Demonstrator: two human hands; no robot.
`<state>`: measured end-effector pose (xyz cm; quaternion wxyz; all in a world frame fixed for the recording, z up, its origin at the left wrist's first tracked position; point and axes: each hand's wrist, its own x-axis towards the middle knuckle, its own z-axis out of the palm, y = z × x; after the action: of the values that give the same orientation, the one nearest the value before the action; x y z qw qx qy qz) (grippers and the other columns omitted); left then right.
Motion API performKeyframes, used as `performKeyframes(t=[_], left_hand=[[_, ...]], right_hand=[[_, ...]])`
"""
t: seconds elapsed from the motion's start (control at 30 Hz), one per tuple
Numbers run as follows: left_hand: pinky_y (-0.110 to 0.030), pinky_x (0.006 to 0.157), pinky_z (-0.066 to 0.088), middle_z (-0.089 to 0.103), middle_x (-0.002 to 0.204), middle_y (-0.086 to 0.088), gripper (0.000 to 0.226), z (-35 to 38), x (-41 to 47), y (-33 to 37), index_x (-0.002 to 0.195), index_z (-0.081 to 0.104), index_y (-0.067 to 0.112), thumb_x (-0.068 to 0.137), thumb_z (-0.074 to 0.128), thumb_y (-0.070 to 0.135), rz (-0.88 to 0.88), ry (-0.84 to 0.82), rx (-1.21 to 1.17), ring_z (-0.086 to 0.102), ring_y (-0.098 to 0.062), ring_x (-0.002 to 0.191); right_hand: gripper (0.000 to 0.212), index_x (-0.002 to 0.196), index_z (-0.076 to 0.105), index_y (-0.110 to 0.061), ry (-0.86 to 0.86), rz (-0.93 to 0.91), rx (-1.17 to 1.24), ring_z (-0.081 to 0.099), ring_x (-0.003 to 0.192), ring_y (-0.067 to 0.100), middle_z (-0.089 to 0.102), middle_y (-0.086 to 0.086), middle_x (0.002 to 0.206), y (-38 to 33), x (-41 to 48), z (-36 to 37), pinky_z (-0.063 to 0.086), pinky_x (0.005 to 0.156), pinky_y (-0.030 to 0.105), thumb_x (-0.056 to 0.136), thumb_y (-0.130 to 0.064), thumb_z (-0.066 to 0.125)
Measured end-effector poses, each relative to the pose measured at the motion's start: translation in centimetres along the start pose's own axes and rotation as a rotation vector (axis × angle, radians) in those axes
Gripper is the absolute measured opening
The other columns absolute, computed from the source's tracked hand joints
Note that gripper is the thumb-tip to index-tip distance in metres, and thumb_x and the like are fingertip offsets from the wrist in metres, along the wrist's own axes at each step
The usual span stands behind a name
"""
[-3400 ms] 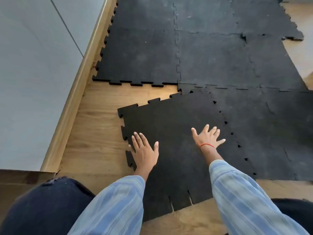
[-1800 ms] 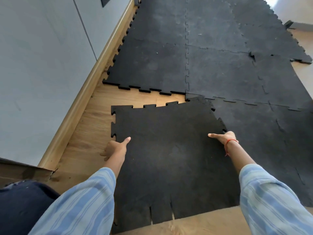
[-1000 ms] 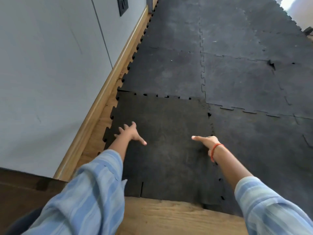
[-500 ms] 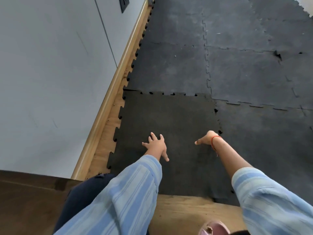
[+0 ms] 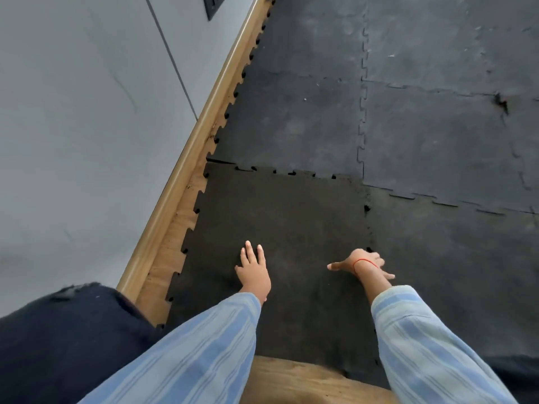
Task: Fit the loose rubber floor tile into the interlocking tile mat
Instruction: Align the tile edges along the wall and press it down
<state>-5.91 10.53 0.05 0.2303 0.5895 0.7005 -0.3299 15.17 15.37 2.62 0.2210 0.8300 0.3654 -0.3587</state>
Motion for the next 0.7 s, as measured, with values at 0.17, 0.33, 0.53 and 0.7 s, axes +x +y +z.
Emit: performKeyframes(t=[0.17,0.33,0.53,0.7], left_hand=[[-0.05,0.118,0.017,-0.027,0.156,-0.02,0.13,0.2,0.3,0.1,0.15,-0.022,0.011,0.074,0.08,0.037,-0.008,-0.043,0.015,-0.011,-0.035,0.149],[-0.059,0.116,0.009,-0.025,0.158,-0.019,0.122,-0.1,1.6,0.6,0.152,-0.017,0.012,0.077,0.07,0.054,0.014,-0.049,-0.242,-0.013,-0.036,0.148],[-0.059,0.117,0.004,-0.019,0.159,-0.019,0.114,-1.0,4.0,-4.2,0.153,-0.011,0.018,0.077,0.054,0.073,-0.174,0.135,-0.57,-0.012,-0.039,0.147],[-0.06,0.116,0.0,-0.014,0.158,-0.027,0.128,-2.6,6.6,-7.4,0.153,-0.013,0.014,0.068,0.058,0.079,-0.365,0.12,-0.734,-0.013,-0.043,0.146]], right_hand=[[0.106,0.143,0.037,-0.009,0.042,0.027,0.056,0.024,0.139,0.036,0.028,0.02,0.147,-0.8,1.5,-0.8,0.019,0.115,0.059,0.061,-0.06,0.079],[0.107,0.142,0.038,-0.01,0.019,0.041,0.035,0.028,0.136,0.038,0.029,0.022,0.145,-1.6,3.1,-1.0,0.028,0.113,0.056,0.058,-0.06,0.081],[0.108,0.14,0.039,-0.008,0.089,0.024,0.087,0.034,0.134,0.037,0.032,0.02,0.143,-1.0,3.4,0.2,0.026,0.113,0.057,0.057,-0.065,0.079],[0.104,0.136,0.04,0.001,0.218,-0.076,0.126,0.04,0.128,0.037,0.041,0.02,0.137,0.2,2.7,1.8,0.041,0.102,0.046,0.065,-0.069,0.069]])
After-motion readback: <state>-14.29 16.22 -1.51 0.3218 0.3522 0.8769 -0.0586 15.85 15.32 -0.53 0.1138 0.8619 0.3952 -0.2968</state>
